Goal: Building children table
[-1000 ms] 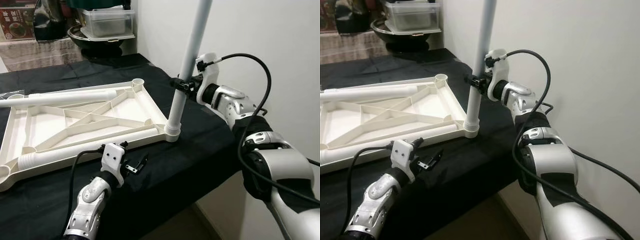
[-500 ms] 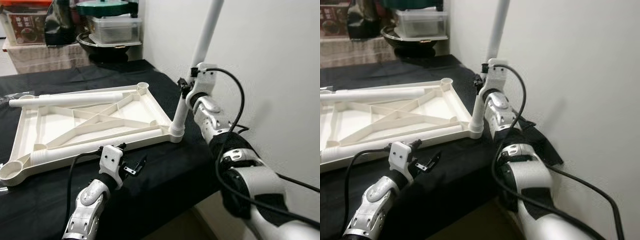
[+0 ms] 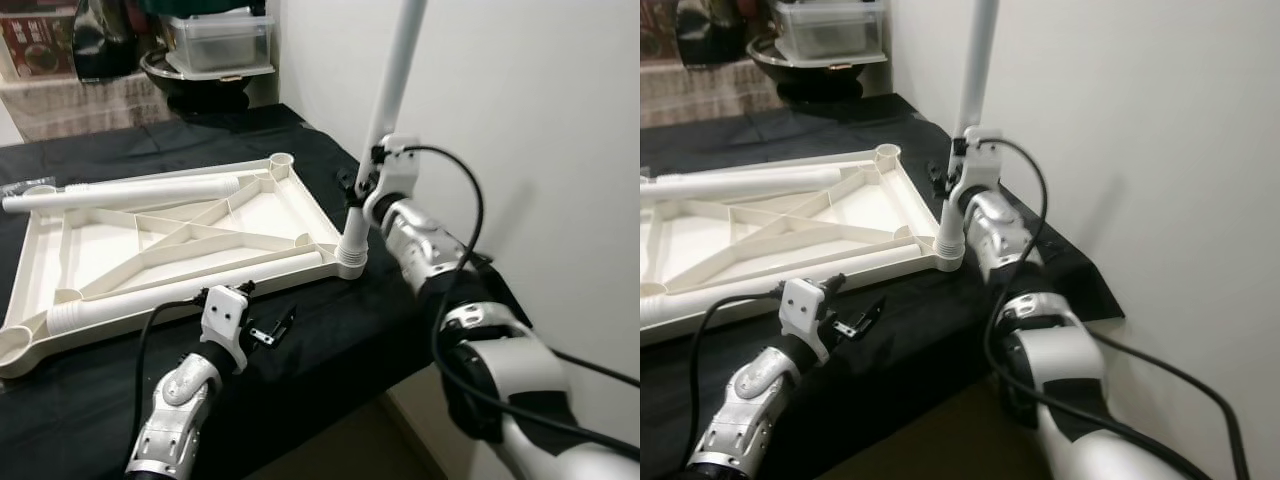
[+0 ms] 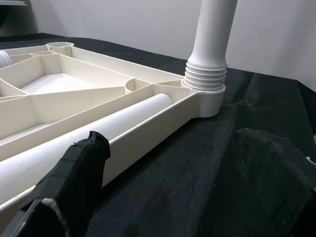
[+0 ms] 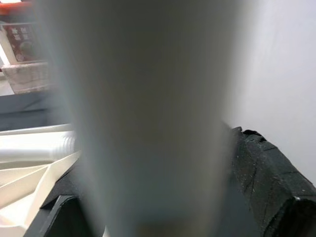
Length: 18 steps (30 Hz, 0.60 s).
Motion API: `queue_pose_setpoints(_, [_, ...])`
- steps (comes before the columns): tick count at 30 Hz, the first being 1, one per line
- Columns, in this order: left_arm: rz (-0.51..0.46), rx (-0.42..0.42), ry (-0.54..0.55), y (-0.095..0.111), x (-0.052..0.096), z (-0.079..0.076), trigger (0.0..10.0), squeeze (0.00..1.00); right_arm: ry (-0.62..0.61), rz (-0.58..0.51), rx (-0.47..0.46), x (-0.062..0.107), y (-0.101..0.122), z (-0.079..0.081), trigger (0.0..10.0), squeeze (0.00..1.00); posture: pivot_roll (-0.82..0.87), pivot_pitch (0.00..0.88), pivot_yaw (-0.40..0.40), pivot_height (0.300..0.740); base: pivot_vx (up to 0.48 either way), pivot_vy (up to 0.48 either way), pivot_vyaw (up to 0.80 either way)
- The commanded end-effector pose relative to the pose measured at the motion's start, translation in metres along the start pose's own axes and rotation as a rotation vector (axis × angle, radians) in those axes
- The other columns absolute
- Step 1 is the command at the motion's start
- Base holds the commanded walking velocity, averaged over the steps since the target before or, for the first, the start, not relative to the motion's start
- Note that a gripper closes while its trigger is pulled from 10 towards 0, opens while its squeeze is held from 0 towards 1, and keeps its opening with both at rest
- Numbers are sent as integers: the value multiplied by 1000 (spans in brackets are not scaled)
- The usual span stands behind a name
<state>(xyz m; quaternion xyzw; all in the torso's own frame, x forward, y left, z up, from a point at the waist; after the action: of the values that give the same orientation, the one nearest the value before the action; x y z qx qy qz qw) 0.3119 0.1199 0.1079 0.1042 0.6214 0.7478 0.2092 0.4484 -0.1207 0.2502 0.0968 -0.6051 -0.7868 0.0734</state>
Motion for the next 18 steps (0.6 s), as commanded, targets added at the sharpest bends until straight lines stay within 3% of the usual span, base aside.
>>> queue_pose_setpoints(1, [10,6,-12,-2,0,-2,10000,0,26,8,31,0,6,-5,10000,0,3,0,-97,740,0,0,0])
queue_pose_setpoints(3, [10,6,-11,-2,0,-1,10000,0,40,9,36,1,9,-7,10000,0,3,0,-97,740,0,0,0])
queue_pose_setpoints(4, [10,4,-10,-2,0,-1,10000,0,191,31,6,3,14,-2,10000,0,3,0,-98,740,0,0,0])
queue_pose_setpoints(6, [10,4,-10,-2,0,-1,10000,0,191,31,6,3,14,-2,10000,0,3,0,-98,740,0,0,0])
queue_pose_setpoints(7, [10,4,-11,-2,0,-1,10000,0,274,45,-11,4,14,3,10000,0,3,0,-98,740,0,0,0])
queue_pose_setpoints(8, [8,5,-11,-2,-1,-1,10000,0,408,86,-65,9,10,9,8549,0,1,0,-97,740,0,0,0])
queue_pose_setpoints(10, [6,5,-13,-1,-2,-2,10000,0,459,105,-66,13,4,8,8118,0,1,0,-97,740,0,0,0])
queue_pose_setpoints(11, [4,4,-14,-1,-2,-2,10000,0,480,135,-69,15,-4,5,3569,0,12,0,-105,740,0,0,0])
queue_pose_setpoints(12, [2,3,-15,0,-3,-2,10000,0,479,153,-66,16,-9,3,3569,0,14,0,-106,740,0,0,0])
queue_pose_setpoints(13, [1,3,-15,0,-3,-2,10000,0,468,161,-60,16,-11,1,941,0,14,0,-106,740,0,0,0])
queue_pose_setpoints(16, [0,1,-13,0,-3,-1,10000,0,451,165,-83,15,-13,1,941,0,18,0,-109,740,0,0,0])
queue_pose_setpoints(17, [0,-1,-11,1,-3,0,10000,0,424,162,-110,14,-14,1,0,0,25,0,-111,740,0,0,0])
queue_pose_setpoints(18, [0,-1,-11,1,-3,0,10000,0,424,162,-110,14,-14,1,0,0,25,0,-111,740,0,0,0])
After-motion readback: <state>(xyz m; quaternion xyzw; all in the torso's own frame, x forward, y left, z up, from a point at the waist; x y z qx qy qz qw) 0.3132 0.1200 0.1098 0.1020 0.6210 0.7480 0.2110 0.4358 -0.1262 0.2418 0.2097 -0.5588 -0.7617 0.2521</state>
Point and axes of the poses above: a point about 5 cm out from each wrist's last joint towards the gripper, its own x axis pointing back from the gripper into the wrist, its own y axis along the axis of the wrist's last joint, z = x × y, the point moved 3 cm from there along -x, pointing out of the wrist towards the gripper, and after that the axes turned 10 degrees about -x, right-handed, at the moved point
